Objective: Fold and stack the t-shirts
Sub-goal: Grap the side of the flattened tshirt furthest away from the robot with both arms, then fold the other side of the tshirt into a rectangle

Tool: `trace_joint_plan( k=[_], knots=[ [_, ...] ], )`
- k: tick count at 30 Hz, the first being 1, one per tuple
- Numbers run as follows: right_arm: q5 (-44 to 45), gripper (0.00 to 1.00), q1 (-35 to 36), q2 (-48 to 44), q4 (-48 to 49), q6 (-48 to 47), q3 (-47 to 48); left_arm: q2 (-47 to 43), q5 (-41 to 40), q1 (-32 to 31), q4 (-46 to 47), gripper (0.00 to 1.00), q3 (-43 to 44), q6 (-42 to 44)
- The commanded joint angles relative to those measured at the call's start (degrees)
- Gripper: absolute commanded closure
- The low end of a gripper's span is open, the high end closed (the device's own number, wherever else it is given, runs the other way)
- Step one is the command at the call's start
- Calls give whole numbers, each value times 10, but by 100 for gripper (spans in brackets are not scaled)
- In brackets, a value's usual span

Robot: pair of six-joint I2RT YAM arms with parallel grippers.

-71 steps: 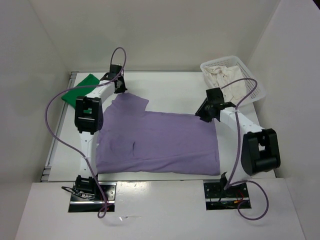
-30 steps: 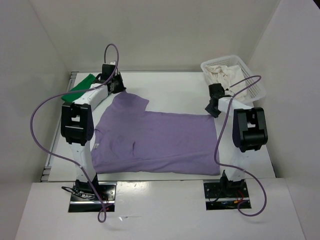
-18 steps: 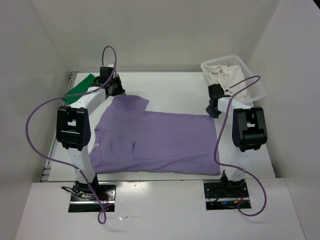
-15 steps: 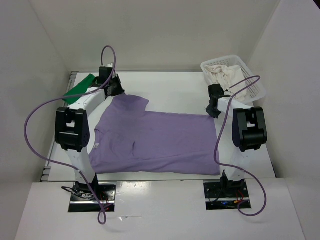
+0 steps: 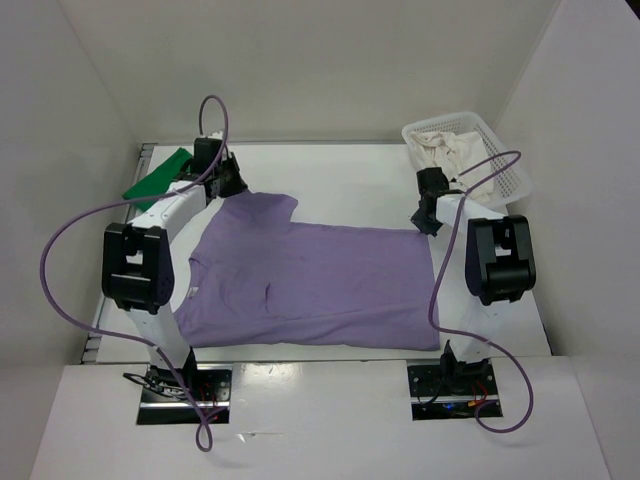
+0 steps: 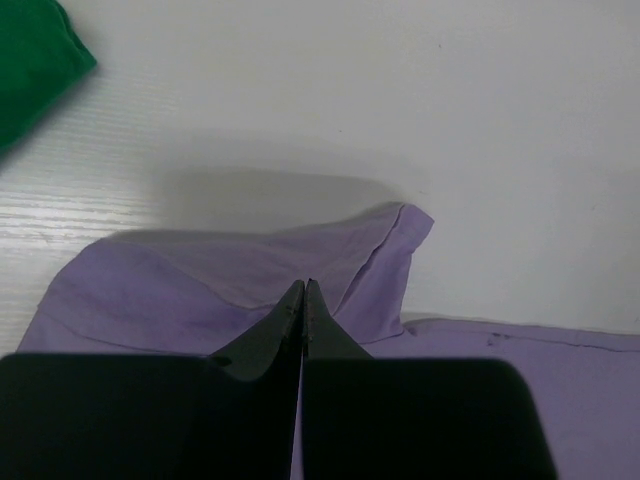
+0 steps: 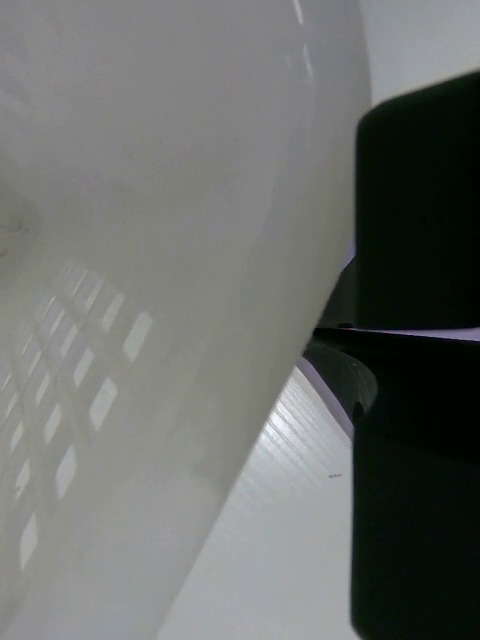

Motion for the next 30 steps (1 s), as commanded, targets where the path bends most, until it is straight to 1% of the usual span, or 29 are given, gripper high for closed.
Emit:
trace_joint_plan(
  k=[1,4,7,9,12,16,18,21,25,27,30],
  knots=[
    [-2,100,0,-49,-7,-11,17,-51,9,0,8,100,-8,-7],
    [-16,100,0,-73,-21,-11,6,-77,9,0,-8,100,-13,-7],
    [-27,100,0,-93,-47,-11,-17,-115,38,13,-21,100,-49,-30],
    [-64,100,-10,-118,-53,-11,-33,-154,43,19,-21,100,-85,-42],
    [-84,100,-24,-152,-53,-11,-72,-197,43,32,-51,100,-106,-42],
    [-95,100,-24,-207,-68,-17,-90,-256,59,56,-78,100,-140,-42],
    [-110,100,-24,-223,-74,-17,-95,-289,64,56,-98,100,-158,-36],
    [-129,100,-29,-260,-74,-17,-134,-334,64,61,-128,100,-180,-29],
    [-151,100,-34,-305,-74,-17,-176,-386,78,87,-167,100,-219,-18],
    [-169,100,-34,-325,-80,-17,-176,-411,78,101,-191,100,-228,-12],
    [-196,100,-46,-330,-96,-17,-176,-424,90,106,-221,100,-228,-12]
  ],
)
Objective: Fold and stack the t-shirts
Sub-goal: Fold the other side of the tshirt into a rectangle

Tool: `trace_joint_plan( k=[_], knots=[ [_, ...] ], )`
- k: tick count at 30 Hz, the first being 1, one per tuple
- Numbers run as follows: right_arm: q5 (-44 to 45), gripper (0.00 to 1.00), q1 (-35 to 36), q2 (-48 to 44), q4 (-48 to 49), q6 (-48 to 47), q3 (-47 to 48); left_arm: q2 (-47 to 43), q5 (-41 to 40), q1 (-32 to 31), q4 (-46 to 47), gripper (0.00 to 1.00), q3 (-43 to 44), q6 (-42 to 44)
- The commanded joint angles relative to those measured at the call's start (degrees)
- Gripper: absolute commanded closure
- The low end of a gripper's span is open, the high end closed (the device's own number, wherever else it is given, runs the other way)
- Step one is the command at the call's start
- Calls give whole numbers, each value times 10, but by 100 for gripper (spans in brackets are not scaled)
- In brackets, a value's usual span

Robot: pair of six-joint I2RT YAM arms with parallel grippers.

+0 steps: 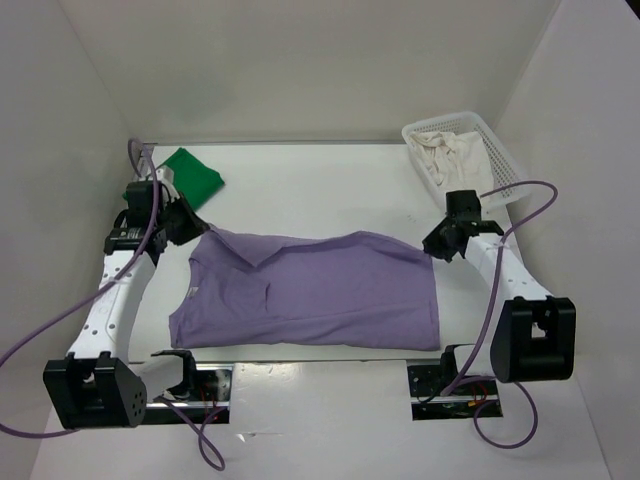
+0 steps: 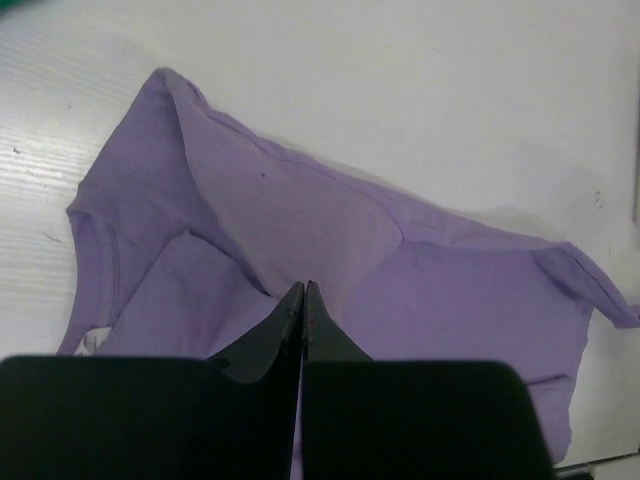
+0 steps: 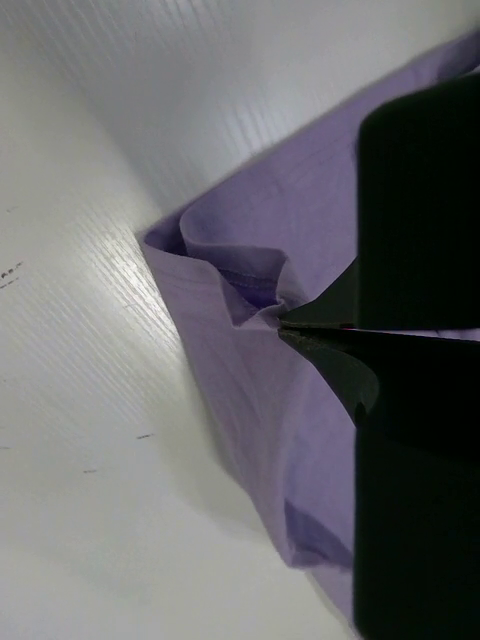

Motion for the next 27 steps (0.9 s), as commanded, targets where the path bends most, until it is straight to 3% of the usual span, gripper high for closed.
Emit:
trace_joint_plan(
  k=[1,14,20,25,27],
  knots=[
    [-34,100,-18,-26,-21,-4,-1,-25,29,8,-44,100,-1,13],
    [32,100,-19,-28,-104,-21,47,-6,232,8,-136,100,86,-21],
    [38,100,-19,-7,-115,-10,47,-25,247,8,-132,100,44,-16],
    [48,97,-19,1,-120,-5,47,-51,260,8,-133,100,-44,-10],
    [48,94,-13,1,-120,-5,52,-69,225,8,-142,100,-61,-4]
  ],
)
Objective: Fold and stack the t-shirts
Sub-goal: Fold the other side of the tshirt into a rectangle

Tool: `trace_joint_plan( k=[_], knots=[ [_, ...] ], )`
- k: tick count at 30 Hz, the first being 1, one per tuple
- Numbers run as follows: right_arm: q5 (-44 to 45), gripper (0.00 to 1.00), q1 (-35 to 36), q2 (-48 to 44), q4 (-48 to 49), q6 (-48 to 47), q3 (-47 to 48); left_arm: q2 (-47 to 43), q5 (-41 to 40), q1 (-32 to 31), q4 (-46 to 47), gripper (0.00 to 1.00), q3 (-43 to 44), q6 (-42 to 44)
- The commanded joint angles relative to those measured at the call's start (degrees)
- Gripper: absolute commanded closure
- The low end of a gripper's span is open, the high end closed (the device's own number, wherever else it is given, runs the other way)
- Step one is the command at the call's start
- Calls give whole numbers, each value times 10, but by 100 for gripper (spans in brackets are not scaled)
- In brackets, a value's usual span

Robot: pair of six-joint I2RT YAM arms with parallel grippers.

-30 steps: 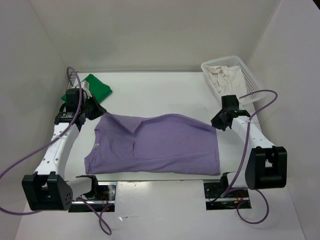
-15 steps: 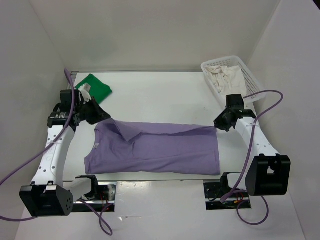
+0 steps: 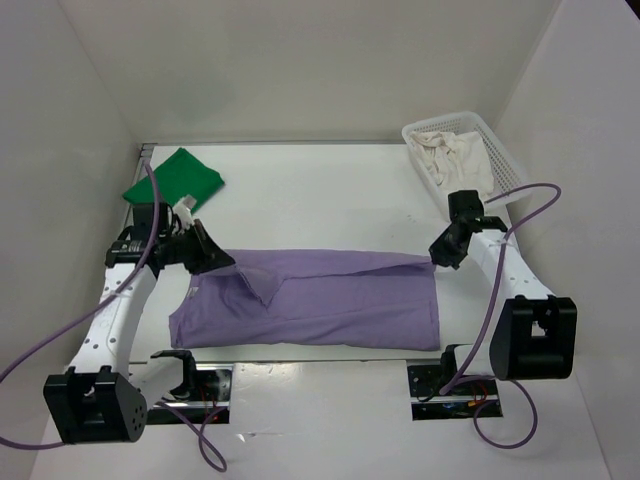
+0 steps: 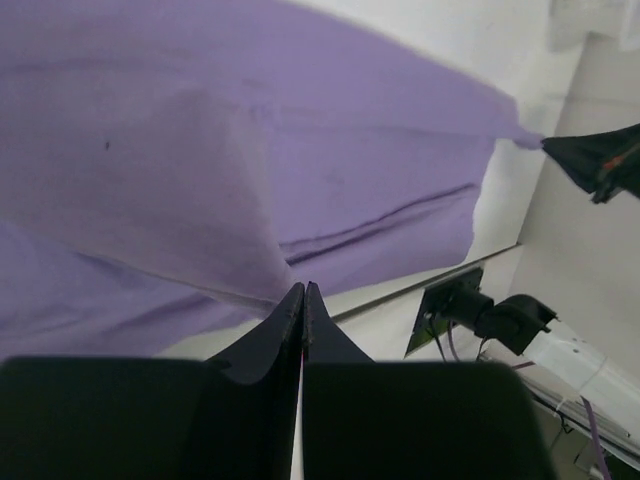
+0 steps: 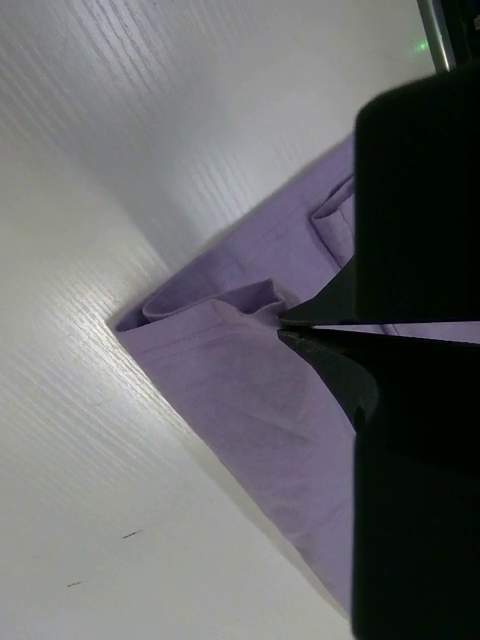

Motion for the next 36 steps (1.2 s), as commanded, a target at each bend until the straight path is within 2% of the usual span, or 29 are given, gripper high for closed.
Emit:
trace_joint_plan(
  k=[1,3,6,7,9,11,13,14,15,17,21,23,25,26,27,29,31,32,33,36],
  knots=[
    [25,91,9,-2,-23,5,28,-32,-19,3,-25,100,-30,12],
    [25,79,15,-9,-23,10,28,-38,-74,-4,-48,100,-30,12],
    [38,69,28,-45,-36,10,33,-48,-142,-10,-72,100,-24,17],
    [38,67,40,-55,-36,10,39,-48,-195,-15,-80,100,-17,17],
    [32,67,58,-78,-36,10,39,-48,-201,-15,-85,100,-10,17],
    [21,81,104,-78,-41,15,45,-43,-253,-15,-99,97,18,3],
    [-6,90,151,-73,-26,43,45,-37,-277,-15,-107,94,37,3],
    [-13,99,210,-68,-4,58,39,-29,-288,-22,-113,92,37,3],
    [-28,100,240,-56,12,72,39,-29,-296,-22,-113,87,44,3],
    [-43,100,313,-38,48,107,34,-29,-311,-22,-118,85,50,3],
    [-73,100,400,31,136,128,45,-29,-327,-22,-123,83,61,14],
    [-73,100,428,71,159,128,62,-34,-291,-28,-114,83,50,32],
    [-73,99,460,100,191,128,85,-34,-290,-28,-107,83,50,27],
    [-86,98,468,131,202,128,92,-29,-290,-28,-86,81,50,22],
    [-86,98,477,147,213,128,99,-29,-290,-28,-73,72,43,16],
    [-101,98,504,199,241,128,123,-10,-242,-18,-8,66,23,-10],
    [-121,97,519,233,262,128,145,3,-189,-12,52,65,-7,-34],
    [-122,95,524,248,279,134,151,15,-188,-12,109,66,-38,-63],
    [-127,95,524,272,287,134,161,23,-200,-12,130,68,-50,-77],
    [-127,87,536,305,320,149,181,63,-227,-12,192,71,-68,-101]
  ],
)
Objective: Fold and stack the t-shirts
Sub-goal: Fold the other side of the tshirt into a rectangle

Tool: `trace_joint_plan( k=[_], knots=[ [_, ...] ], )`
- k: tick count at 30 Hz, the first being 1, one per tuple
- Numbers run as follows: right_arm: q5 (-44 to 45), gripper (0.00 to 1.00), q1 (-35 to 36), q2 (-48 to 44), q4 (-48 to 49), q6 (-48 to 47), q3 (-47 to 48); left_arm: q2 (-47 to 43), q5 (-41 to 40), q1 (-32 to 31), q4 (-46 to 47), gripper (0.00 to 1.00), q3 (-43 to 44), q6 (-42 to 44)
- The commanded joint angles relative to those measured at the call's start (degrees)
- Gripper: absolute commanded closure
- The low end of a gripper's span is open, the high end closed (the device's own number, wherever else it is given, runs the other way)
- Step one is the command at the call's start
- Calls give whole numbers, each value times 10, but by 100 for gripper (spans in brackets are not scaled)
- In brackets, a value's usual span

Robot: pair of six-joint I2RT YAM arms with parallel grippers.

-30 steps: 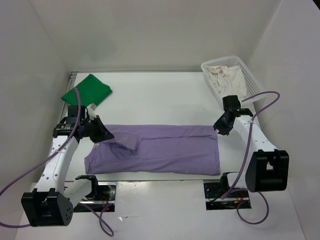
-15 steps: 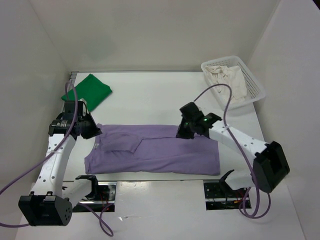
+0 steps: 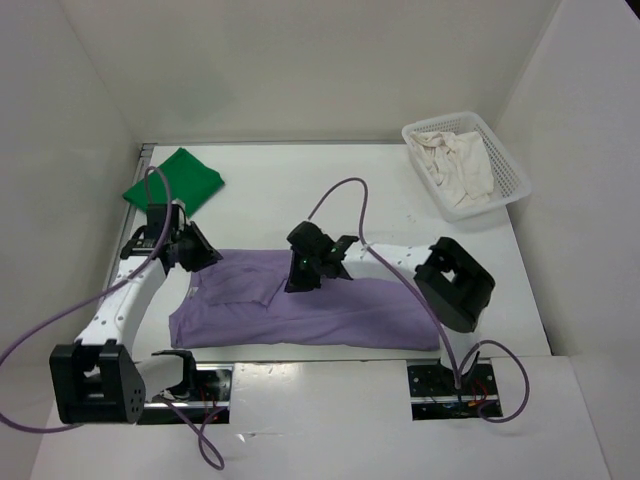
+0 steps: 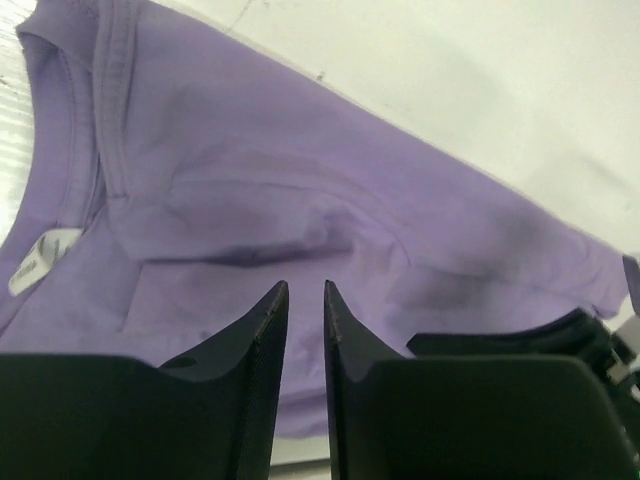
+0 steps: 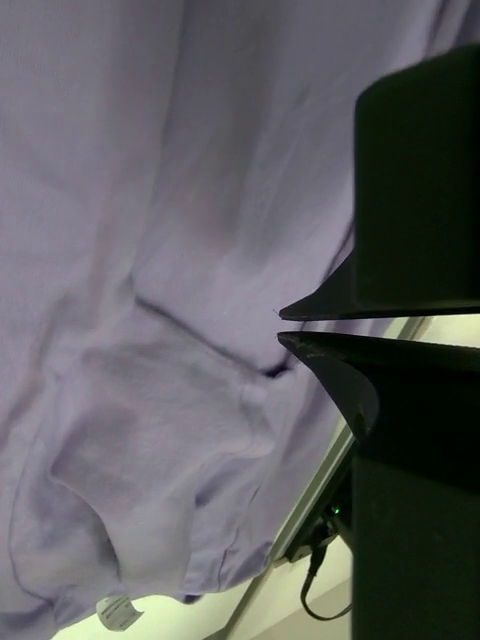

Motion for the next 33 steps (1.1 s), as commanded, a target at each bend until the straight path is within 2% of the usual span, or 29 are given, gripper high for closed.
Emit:
trace_joint_plan(
  k=[1,2,9,14,22,24,28,30,33],
  knots=[
    [-9,85,15,30,71,30,38,36,-4,4,119,73,-15,-47],
    [0,78,21,36,84,35,43,65,-13,4,134,73,-15,-47],
    [2,64,44,81,109,71,55,177,-49,9,157,75,11,-34],
    [-4,63,63,106,103,71,72,229,-51,14,168,76,22,-34],
    [-16,60,68,125,102,82,82,246,-51,14,180,76,22,-34],
    [-16,72,74,132,94,82,96,253,-51,14,180,76,22,-34],
    [12,89,74,132,72,76,102,259,-57,14,180,77,22,-34],
    [24,94,74,125,60,70,102,259,-63,14,180,77,22,-34],
    [37,95,74,107,42,64,97,265,-64,14,186,78,28,-34]
  ],
)
